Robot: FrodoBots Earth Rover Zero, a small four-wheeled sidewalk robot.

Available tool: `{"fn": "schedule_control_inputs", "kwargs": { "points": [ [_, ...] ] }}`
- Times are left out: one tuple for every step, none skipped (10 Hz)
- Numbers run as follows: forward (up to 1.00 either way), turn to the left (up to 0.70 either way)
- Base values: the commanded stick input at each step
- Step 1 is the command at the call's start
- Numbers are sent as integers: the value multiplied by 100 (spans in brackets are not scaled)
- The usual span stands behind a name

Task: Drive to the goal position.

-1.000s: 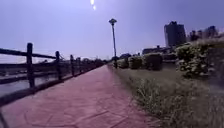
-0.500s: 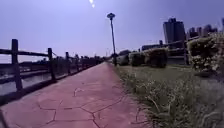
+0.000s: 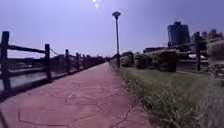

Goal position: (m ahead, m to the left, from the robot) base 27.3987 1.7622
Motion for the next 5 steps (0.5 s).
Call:
{"fn": "schedule_control_inputs", "kwargs": {
  "points": [
    [100, 1],
    [100, 1],
    [100, 1],
    [100, 1],
    [100, 1]
  ]
}}
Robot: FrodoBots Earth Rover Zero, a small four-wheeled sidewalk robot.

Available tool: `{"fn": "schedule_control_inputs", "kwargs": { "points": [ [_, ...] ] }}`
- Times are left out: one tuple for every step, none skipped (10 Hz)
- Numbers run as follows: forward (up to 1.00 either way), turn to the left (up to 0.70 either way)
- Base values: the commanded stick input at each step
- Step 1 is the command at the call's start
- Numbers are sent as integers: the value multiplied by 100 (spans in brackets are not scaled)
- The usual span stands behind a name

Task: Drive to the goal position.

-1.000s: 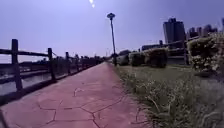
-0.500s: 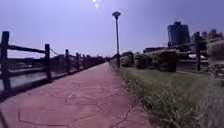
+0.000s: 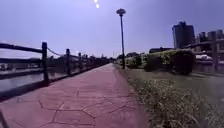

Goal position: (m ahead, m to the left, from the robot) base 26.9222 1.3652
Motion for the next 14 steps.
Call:
{"fn": "schedule_control_inputs", "kwargs": {
  "points": [
    [100, 1],
    [100, 1],
    [100, 1],
    [100, 1],
    [100, 1],
    [100, 1],
    [100, 13],
    [100, 26],
    [100, 40],
    [100, 35],
    [100, 13],
    [100, 1],
    [100, 1],
    [100, 1]
  ]
}}
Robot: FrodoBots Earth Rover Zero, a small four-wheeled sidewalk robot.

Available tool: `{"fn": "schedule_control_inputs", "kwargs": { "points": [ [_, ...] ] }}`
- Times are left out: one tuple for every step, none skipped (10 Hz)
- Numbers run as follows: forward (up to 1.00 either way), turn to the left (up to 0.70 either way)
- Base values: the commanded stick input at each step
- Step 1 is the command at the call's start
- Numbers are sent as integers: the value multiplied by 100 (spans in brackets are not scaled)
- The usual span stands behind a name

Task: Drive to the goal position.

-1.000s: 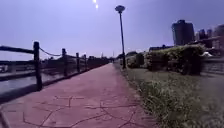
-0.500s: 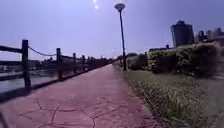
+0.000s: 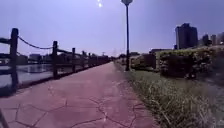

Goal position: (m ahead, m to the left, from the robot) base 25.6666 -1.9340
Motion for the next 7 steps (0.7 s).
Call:
{"fn": "schedule_control_inputs", "kwargs": {
  "points": [
    [100, 1],
    [100, 1],
    [100, 1],
    [100, 1],
    [100, 1],
    [100, 1],
    [100, 1]
  ]
}}
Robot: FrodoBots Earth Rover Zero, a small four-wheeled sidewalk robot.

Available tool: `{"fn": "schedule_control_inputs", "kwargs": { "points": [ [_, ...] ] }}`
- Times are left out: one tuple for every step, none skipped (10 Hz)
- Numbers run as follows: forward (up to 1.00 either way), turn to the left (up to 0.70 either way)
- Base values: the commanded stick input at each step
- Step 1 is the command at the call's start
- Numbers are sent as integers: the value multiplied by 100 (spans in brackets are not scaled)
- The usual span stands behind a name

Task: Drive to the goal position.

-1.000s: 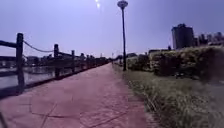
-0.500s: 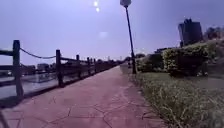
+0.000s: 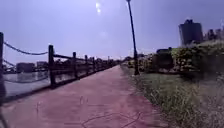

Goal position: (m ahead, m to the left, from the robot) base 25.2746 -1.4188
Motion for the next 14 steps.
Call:
{"fn": "schedule_control_inputs", "kwargs": {
  "points": [
    [100, 1],
    [100, 1],
    [100, 1],
    [100, 1],
    [100, 1],
    [100, 1],
    [100, 1],
    [100, 1],
    [100, 1],
    [100, 1],
    [100, 1],
    [100, 1],
    [100, 1],
    [100, 1]
  ]
}}
